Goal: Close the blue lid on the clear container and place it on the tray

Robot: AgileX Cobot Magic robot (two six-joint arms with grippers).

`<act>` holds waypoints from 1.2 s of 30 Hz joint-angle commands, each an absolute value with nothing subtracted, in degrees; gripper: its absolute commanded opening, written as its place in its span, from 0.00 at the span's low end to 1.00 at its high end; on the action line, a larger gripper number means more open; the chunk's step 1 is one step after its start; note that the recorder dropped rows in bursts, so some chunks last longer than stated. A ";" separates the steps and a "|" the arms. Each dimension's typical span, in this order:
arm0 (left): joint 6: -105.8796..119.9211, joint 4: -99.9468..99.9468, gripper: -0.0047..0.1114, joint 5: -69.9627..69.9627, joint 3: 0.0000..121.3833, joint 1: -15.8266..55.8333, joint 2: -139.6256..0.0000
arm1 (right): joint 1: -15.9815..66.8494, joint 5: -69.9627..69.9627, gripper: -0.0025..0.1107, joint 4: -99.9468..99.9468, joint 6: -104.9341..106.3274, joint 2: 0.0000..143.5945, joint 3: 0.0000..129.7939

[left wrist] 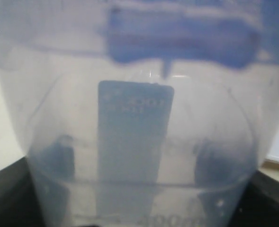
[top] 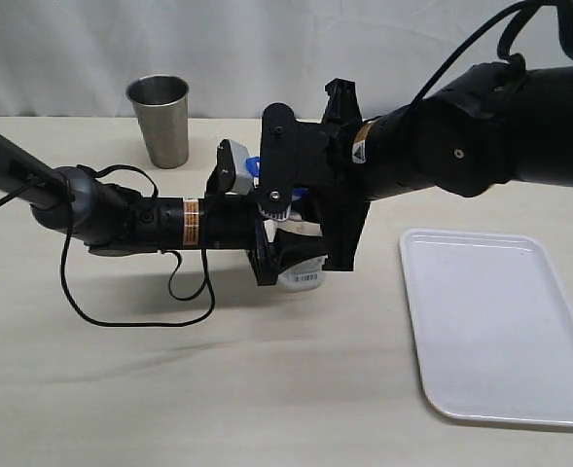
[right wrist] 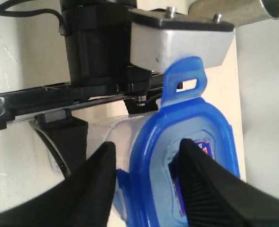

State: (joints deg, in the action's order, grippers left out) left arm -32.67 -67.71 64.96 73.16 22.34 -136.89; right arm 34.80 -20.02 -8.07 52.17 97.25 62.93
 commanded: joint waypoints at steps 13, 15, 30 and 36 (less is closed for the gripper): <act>-32.86 -73.07 0.04 67.70 72.81 23.90 -136.59 | 34.09 -26.35 0.46 2.07 45.42 85.91 62.63; -32.86 -73.07 0.04 67.70 72.81 23.90 -136.59 | 33.97 -23.77 0.46 2.07 39.36 84.53 62.63; -14.68 -77.66 0.04 68.00 72.81 23.76 -134.14 | 30.50 -44.93 0.43 11.37 43.44 83.15 70.26; -8.90 -81.65 0.04 66.71 72.81 23.76 -133.72 | 30.50 -50.92 0.43 15.41 44.79 85.36 72.38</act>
State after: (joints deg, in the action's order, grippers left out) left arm -12.23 -79.83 66.96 72.86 23.55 -134.47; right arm 30.82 -47.33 14.96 44.97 83.72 70.79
